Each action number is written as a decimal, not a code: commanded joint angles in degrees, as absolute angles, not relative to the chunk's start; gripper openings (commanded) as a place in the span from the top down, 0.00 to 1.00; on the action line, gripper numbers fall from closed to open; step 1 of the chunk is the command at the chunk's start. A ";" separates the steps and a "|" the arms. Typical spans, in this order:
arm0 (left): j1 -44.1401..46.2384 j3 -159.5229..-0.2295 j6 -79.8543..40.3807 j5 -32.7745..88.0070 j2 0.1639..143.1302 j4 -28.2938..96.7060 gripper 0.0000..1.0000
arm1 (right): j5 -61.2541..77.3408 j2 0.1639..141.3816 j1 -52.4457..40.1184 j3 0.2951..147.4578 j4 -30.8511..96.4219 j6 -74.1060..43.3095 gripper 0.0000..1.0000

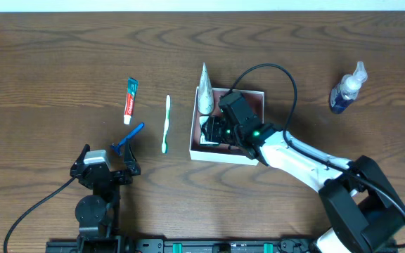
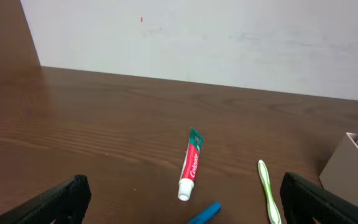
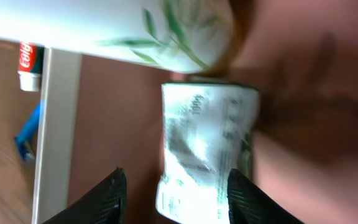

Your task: Pack container

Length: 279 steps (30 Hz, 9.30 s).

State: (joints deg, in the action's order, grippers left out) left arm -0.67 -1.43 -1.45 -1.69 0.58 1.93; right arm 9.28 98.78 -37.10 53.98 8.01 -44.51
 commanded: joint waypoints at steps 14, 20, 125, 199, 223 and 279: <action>-0.91 -0.23 -1.08 -2.35 0.23 4.03 0.02 | -10.55 67.70 -22.83 54.37 24.84 -28.53 0.18; -0.91 -0.23 -1.08 -2.35 0.23 4.03 0.02 | -10.44 67.40 -6.92 56.05 26.70 -23.11 0.11; -0.91 -0.23 -1.08 -2.35 0.23 4.03 0.02 | 12.58 68.95 -8.12 62.24 13.91 -28.05 0.82; -0.91 -0.23 -1.08 -2.35 0.23 4.03 0.02 | -10.66 97.58 -33.95 62.26 -0.49 -34.33 0.21; -0.91 -0.23 -1.08 -2.37 0.23 4.03 0.02 | -23.99 67.96 -20.38 63.02 16.45 -31.62 0.01; 0.45 -59.66 5.56 20.32 86.37 37.06 0.02 | -5.13 69.71 18.37 63.00 39.66 -36.82 0.01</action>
